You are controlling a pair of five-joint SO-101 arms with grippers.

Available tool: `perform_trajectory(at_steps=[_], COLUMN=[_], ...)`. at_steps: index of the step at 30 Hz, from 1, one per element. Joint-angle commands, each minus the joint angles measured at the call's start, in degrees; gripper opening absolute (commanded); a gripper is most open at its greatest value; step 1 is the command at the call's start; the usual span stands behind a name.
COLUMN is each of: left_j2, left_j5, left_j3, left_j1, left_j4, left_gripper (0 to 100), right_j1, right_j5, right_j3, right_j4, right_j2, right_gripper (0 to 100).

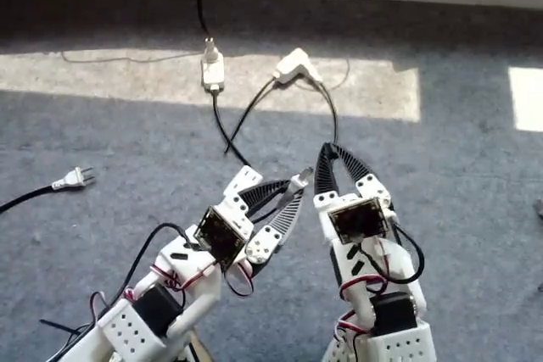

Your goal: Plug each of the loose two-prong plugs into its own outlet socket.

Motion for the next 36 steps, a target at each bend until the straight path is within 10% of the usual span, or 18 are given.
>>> perform_trajectory(at_steps=[1,9,20,36], left_j2=[-0.7,-0.1,-0.1,-0.3], left_j5=[-0.4,-0.4,-0.4,-0.4], left_j3=[1.5,1.5,1.5,1.5], left_j1=[0.3,0.3,0.3,0.3], left_j4=[-0.2,-0.2,1.1,1.0], left_gripper=[1,1,1,1], right_j1=[1.2,7.3,-8.9,-1.6], right_j5=[1.1,-10.5,-17.7,-16.9], right_j3=[7.2,-11.8,-38.6,-16.2], right_j4=[-0.7,6.6,13.1,-6.4], right_j2=[0.0,3.2,34.5,36.1], right_gripper=[0.7,0.7,0.7,0.7])
